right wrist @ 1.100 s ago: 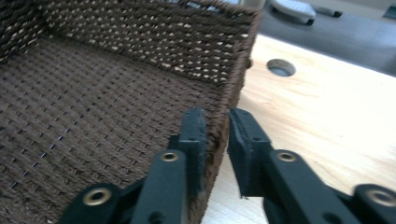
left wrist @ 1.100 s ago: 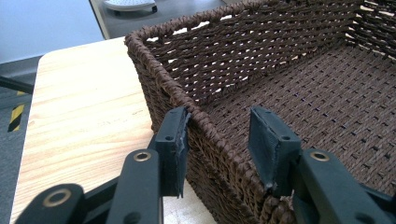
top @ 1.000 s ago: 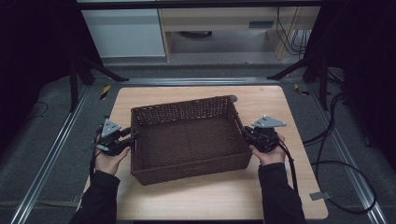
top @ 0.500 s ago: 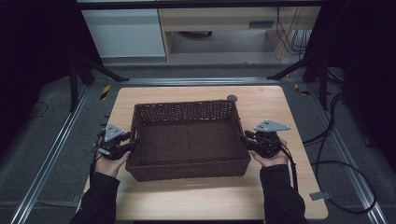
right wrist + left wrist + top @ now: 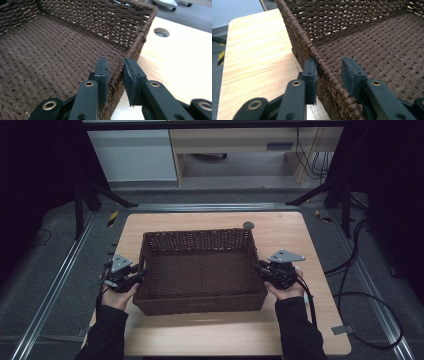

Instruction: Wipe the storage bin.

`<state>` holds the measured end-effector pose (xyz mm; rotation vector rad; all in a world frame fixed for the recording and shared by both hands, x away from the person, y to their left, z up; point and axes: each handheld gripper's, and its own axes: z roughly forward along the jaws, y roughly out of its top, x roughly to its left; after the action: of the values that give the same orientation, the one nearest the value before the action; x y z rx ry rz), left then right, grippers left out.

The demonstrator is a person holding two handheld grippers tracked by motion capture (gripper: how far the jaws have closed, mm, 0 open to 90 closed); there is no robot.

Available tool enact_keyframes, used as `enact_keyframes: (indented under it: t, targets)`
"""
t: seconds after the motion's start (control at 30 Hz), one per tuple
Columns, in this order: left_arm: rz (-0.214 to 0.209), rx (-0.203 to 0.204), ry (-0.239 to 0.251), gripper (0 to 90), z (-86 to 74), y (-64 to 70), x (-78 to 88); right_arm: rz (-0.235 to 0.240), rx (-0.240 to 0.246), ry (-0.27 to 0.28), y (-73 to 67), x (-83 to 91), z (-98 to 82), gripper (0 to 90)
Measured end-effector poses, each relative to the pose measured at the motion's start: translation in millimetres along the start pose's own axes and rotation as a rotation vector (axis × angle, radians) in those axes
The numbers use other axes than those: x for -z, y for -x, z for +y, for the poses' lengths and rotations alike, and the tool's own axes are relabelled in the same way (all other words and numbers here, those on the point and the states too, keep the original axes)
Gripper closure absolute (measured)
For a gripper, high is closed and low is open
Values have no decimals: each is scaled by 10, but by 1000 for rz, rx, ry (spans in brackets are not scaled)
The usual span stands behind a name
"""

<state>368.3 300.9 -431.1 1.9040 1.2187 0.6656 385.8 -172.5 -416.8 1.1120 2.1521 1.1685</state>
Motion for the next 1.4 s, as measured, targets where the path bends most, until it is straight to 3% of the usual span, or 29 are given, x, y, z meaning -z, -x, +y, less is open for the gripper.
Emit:
enact_keyframes:
  t: [0.27,0.4,0.5,0.6,0.8,0.97,1.4]
  targets:
    - [-9,7,4,671,-70,-51,87,37,5,8,-159,128,-51,705]
    - [-2,-10,-2,671,-62,-51,78,42,-14,71,-132,193,-7,618]
    - [-6,-14,-3,665,-61,-59,71,12,-28,114,-43,277,-6,552]
    - [-4,-21,-7,660,-56,-57,66,-30,-46,118,72,321,-65,509]
    - [-20,-7,-4,647,-63,-79,58,-97,-80,97,286,373,-257,437]
    - [-24,-4,0,644,-66,-83,57,-143,-75,85,396,442,-414,401]
    - [-30,0,0,640,-69,-94,55,-238,-123,-13,649,517,-874,410]
